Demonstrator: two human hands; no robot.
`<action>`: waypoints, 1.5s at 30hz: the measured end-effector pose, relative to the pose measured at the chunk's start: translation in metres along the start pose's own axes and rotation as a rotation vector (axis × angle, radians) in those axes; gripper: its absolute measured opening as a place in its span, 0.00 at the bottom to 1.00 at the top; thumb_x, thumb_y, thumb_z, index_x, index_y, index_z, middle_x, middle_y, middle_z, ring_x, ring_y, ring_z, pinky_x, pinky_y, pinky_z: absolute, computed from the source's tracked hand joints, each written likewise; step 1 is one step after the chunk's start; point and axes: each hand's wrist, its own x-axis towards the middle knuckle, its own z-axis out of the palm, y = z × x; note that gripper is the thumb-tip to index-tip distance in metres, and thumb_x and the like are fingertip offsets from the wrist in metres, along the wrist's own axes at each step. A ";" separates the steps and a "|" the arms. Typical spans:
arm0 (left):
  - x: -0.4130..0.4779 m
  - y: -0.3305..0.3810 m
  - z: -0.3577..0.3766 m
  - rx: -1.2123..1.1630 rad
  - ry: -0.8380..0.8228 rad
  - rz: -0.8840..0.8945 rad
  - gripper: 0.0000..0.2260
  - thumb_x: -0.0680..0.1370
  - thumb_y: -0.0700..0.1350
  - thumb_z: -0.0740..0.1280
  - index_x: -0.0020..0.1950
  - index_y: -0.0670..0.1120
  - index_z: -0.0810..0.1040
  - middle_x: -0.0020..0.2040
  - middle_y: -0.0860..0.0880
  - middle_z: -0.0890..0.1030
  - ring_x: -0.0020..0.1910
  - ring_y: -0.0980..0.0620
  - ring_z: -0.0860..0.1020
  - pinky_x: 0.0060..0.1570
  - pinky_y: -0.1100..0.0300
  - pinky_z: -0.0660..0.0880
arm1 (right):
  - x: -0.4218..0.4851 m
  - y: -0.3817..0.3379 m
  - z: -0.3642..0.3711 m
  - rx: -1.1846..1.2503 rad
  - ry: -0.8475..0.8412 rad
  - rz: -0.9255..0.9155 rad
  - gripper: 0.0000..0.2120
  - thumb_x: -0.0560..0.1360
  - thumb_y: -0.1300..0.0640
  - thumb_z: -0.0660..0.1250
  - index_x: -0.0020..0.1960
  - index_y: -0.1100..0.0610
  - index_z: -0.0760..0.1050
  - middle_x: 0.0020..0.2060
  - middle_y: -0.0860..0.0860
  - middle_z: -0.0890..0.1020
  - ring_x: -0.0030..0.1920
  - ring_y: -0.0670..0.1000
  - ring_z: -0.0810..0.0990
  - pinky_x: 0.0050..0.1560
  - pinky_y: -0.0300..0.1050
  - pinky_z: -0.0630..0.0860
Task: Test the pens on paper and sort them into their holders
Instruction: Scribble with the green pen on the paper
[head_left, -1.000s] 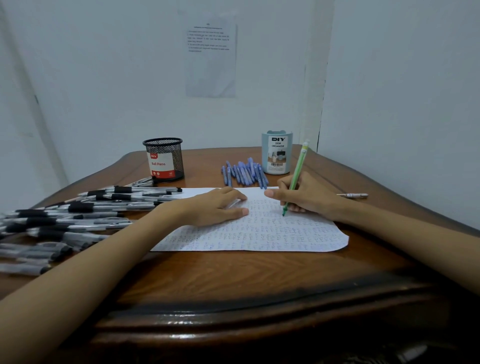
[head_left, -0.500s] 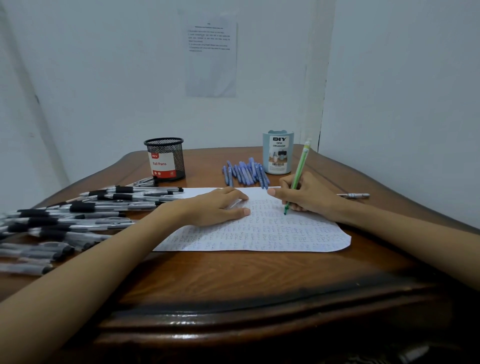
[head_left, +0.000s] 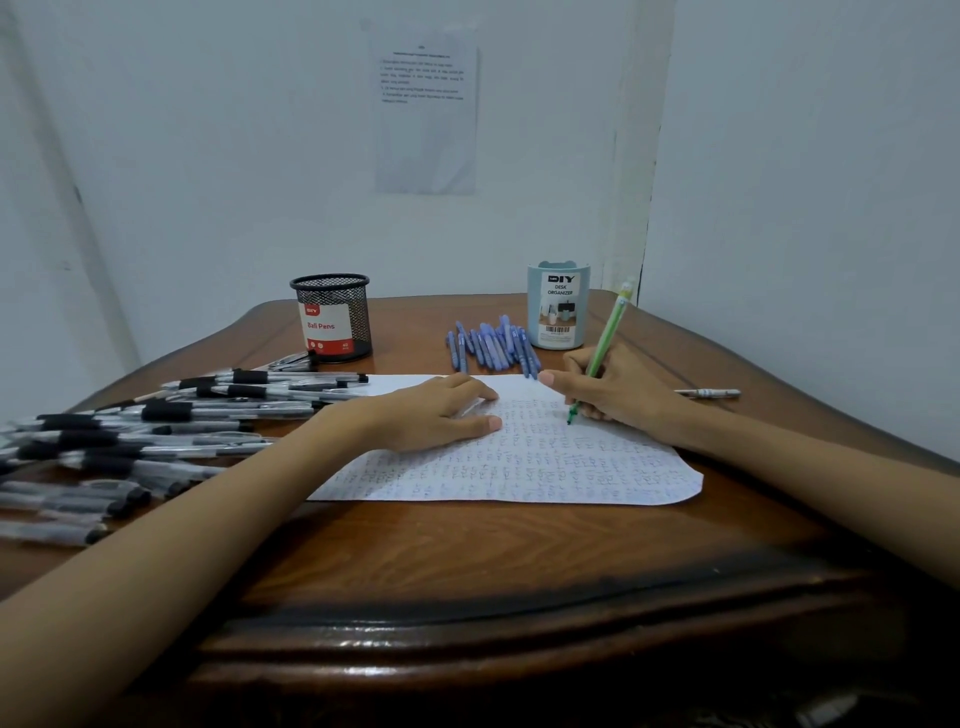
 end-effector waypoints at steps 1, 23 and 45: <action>0.000 0.000 0.000 -0.003 0.001 0.000 0.23 0.80 0.57 0.53 0.73 0.50 0.60 0.73 0.50 0.62 0.68 0.52 0.64 0.66 0.58 0.60 | 0.001 0.000 0.000 0.000 0.004 0.009 0.20 0.76 0.58 0.67 0.28 0.58 0.65 0.18 0.45 0.69 0.22 0.41 0.70 0.27 0.31 0.68; -0.017 -0.005 -0.024 0.144 0.318 -0.116 0.22 0.80 0.52 0.59 0.72 0.46 0.64 0.71 0.46 0.67 0.66 0.48 0.68 0.63 0.54 0.68 | 0.002 -0.027 -0.003 -0.134 -0.010 -0.012 0.07 0.75 0.51 0.66 0.53 0.46 0.78 0.42 0.41 0.80 0.38 0.39 0.81 0.29 0.34 0.77; -0.294 -0.119 -0.054 0.133 0.637 -0.568 0.12 0.77 0.49 0.65 0.58 0.46 0.79 0.56 0.44 0.78 0.56 0.47 0.75 0.54 0.59 0.67 | 0.016 -0.204 0.234 -0.181 -0.237 -0.499 0.08 0.73 0.57 0.68 0.52 0.56 0.78 0.46 0.52 0.82 0.45 0.47 0.77 0.42 0.41 0.72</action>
